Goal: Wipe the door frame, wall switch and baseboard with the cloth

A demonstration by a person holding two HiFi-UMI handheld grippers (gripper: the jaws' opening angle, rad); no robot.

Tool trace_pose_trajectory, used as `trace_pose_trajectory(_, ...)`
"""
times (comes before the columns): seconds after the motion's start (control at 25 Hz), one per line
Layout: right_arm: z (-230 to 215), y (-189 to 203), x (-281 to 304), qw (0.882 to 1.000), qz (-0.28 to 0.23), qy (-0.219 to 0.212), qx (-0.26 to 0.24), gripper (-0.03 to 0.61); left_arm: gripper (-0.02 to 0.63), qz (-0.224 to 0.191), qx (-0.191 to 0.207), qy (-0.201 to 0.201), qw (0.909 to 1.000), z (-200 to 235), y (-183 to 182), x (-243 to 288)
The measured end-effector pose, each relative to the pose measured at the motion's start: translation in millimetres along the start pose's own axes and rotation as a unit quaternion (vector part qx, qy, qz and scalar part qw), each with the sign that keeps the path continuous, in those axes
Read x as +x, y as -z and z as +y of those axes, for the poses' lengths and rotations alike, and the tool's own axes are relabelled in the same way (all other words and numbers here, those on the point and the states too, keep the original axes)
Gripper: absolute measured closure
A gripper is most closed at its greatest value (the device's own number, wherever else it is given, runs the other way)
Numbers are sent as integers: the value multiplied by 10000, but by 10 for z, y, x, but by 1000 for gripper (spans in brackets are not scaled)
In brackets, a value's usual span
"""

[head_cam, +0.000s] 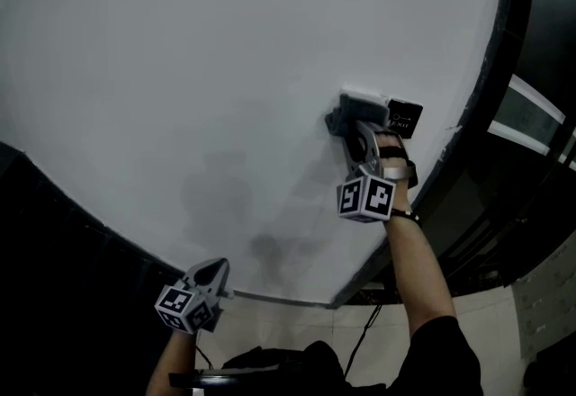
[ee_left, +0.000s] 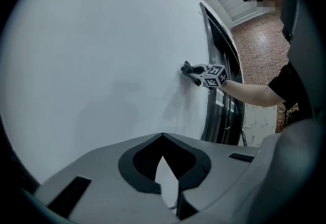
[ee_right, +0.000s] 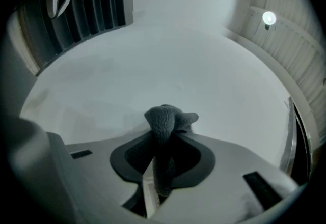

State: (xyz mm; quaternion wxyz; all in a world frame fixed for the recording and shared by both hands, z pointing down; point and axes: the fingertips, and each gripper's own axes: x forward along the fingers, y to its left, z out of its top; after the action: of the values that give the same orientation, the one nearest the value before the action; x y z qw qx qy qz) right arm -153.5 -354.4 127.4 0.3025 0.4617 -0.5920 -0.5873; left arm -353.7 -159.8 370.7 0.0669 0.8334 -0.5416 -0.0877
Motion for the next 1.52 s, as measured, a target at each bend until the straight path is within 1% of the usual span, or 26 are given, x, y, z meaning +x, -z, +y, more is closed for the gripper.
trace_pose_trajectory(0.2,147,18,5,9999,-7,-112,20,492,612,-12,-32,26,10000,5,9,12)
trace_pose_trajectory(0.36,240,22,-9,9998,-21,-202,38,492,612,55,14,-33,10000,-10,28,11)
trace_pose_trajectory(0.48,282,33,-11,9996,-31,-281,67,492,612,-12,-84,40,10000,-34,61,22)
trace_pose_trajectory(0.56,314,45,-10,9994,-47,-346,80,492,612,-19,-73,59,10000,-65,74,35)
trace_pose_trajectory(0.68,425,90,-15,9983,32,-578,99,492,612,58,19,36,10000,-104,74,34)
trace_pose_trajectory(0.76,527,122,-27,9965,121,-808,158,492,612,16,20,64,10000,-122,53,22)
trace_pose_trajectory(0.8,544,115,-51,9961,108,-852,180,492,612,0,26,63,10000,-127,46,14)
trace_pose_trajectory(0.84,517,82,-95,9964,45,-822,179,492,612,-5,30,59,10000,-132,47,3)
trace_pose_trajectory(0.92,311,-29,-204,9981,-151,-579,141,492,612,24,45,62,10000,-145,63,-12)
trace_pose_trajectory(1.08,-465,-257,-268,9990,-399,142,122,492,612,8,58,65,10000,-154,27,-11)
trace_pose_trajectory(1.16,-756,-318,-221,9984,-399,397,49,492,612,-64,31,76,9999,-149,9,-26)
trace_pose_trajectory(1.2,-837,-323,-178,9983,-354,455,-9,492,612,-68,33,64,10000,-147,12,-39)
trace_pose_trajectory(1.24,-872,-309,-125,9985,-283,459,-62,492,612,-53,39,43,10000,-147,17,-55)
trace_pose_trajectory(1.32,-822,-241,-1,9993,-96,329,-119,492,612,-47,34,7,10000,-139,32,-94)
trace_pose_trajectory(1.44,-603,-134,97,9998,92,94,-142,492,612,-77,4,-55,10000,-99,61,-143)
trace_pose_trajectory(1.52,-465,-96,91,9998,121,42,-152,493,612,-67,-35,-72,9999,-78,77,-162)
